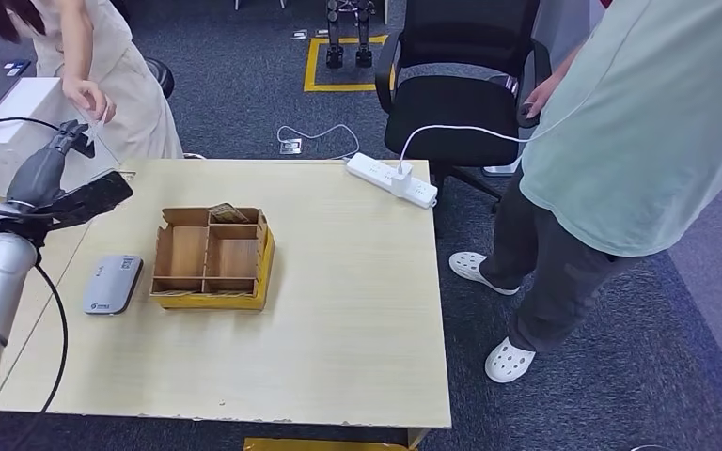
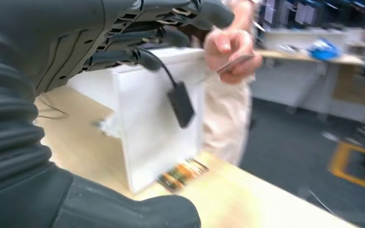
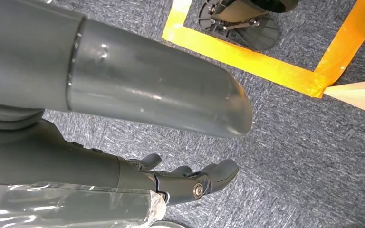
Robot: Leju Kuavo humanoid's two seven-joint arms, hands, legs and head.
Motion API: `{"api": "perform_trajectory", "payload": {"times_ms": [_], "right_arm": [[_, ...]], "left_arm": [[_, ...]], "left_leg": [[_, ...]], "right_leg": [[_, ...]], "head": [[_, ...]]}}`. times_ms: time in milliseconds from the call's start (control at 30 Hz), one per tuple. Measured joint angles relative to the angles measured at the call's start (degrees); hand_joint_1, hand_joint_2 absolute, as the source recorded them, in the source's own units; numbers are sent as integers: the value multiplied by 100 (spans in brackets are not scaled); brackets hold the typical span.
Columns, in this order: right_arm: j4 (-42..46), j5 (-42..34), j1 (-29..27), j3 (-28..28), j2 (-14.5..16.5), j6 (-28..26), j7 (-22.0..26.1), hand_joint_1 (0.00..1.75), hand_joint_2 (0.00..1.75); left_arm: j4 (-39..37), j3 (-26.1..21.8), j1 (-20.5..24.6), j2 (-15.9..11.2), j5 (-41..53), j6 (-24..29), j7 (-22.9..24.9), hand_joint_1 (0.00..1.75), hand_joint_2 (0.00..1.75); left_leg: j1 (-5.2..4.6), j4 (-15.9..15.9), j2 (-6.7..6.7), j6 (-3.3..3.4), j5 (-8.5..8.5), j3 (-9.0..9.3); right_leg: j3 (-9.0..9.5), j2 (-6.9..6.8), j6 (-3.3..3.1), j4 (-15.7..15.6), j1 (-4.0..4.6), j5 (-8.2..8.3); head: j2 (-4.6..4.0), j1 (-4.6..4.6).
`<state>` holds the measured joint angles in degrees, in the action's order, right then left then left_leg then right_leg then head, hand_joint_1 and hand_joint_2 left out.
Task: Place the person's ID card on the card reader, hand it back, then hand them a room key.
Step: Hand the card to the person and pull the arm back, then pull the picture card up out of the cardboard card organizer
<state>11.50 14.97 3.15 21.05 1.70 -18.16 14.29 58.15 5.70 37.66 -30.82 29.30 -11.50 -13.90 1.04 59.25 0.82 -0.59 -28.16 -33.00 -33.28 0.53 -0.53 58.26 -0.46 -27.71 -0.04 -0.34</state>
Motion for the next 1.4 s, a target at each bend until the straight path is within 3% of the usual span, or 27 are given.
{"api": "perform_trajectory", "payload": {"times_ms": [100, 233, 300, 400, 467, 533, 600, 667, 767, 900, 1033, 1200, 1400], "right_arm": [[-1, 8, -3, -3, -31, 12, 26, 0, 0], [-5, -17, -15, -45, -62, 20, 30, 0, 0], [-9, -22, -19, -79, -72, 37, 27, 0, 0], [-11, -40, -16, -129, -76, 67, 25, 0, 0], [-11, -53, -16, -156, -76, 72, 25, 0, 0], [-10, -57, -16, -185, -73, 68, 18, 0, 0], [-10, -58, -16, -219, -61, 51, 10, 0, 0], [-10, -67, -22, -255, -42, 21, 9, 0, 0], [-10, -65, -27, -290, -17, -15, 8, 0, 0], [-9, -56, -25, -334, 5, -33, 7, 0, 0], [-10, -39, -30, -391, 11, -73, 9, 0, 0], [-11, -52, -51, -438, 11, -122, 26, 0, 0], [-27, -53, -97, -491, 9, -136, 40, 0, 0]], "left_arm": [[757, 293, -231, -759, -866, -1178, -130, 0, 175], [2097, 656, -712, -2216, -2229, -2075, -33, 0, 175], [2825, 733, -1046, -2969, -2778, -2101, 103, 0, 175], [3855, 739, -1874, -3936, -2918, -1674, 268, 0, 175], [4421, 686, -2583, -4345, -2509, -1286, 307, 0, 175], [4811, 606, -3225, -4478, -1674, -963, 269, 0, 175], [5009, 594, -3700, -4318, -559, -618, 213, 0, 175], [5033, 741, -4009, -3878, 618, -116, 249, 0, 175], [4806, 1250, -4205, -2991, 1966, 631, 482, 0, 175], [4294, 1854, -4234, -1699, 2827, 1429, 954, 0, 175], [3888, 2204, -4216, -735, 3375, 1898, 1474, 0, 175], [3634, 2252, -4165, 11, 3655, 2224, 1763, 0, 175], [3540, 2037, -4174, 412, 3576, 2399, 1771, 0, 175]], "left_leg": [[9, -1, 11, -6, -4, -8], [16, -2, 27, -14, -9, -18], [16, -2, 23, -15, -12, -22], [13, -2, 15, -15, -17, -20], [11, -2, 11, -14, -18, -19], [9, -2, 7, -14, -18, -17], [4, -3, 5, -13, -18, -10], [-2, -4, 5, -12, -18, -1], [-5, -5, 4, -11, -18, 2], [-16, -3, -11, -6, -19, 0], [-18, 0, -14, 0, -23, -2], [-20, 0, -14, 5, -23, -1], [-16, -1, -14, 5, -23, 0]], "right_leg": [[-10, 11, -1, 0, 9, -1], [-26, 29, -2, 0, 15, -2], [-27, 25, -2, -1, 15, -5], [-23, 14, -1, -4, 12, -10], [-20, 9, -1, -7, 10, -10], [-16, 3, -1, -9, 8, -10], [-8, -1, 0, -10, 3, -10], [-1, -1, 0, -9, -4, -10], [2, -1, 0, -8, -6, -10], [6, -15, 4, -11, -15, -11], [7, -19, 10, -16, -16, -9], [6, -19, 12, -17, -20, -10], [5, -19, 12, -14, -16, -10]], "head": [[-1, 2], [-1, -5], [-1, -3], [0, 0], [0, 1], [0, 1], [0, 2], [0, -6], [0, -11], [0, -7], [0, 0], [0, 1], [0, -3]]}}
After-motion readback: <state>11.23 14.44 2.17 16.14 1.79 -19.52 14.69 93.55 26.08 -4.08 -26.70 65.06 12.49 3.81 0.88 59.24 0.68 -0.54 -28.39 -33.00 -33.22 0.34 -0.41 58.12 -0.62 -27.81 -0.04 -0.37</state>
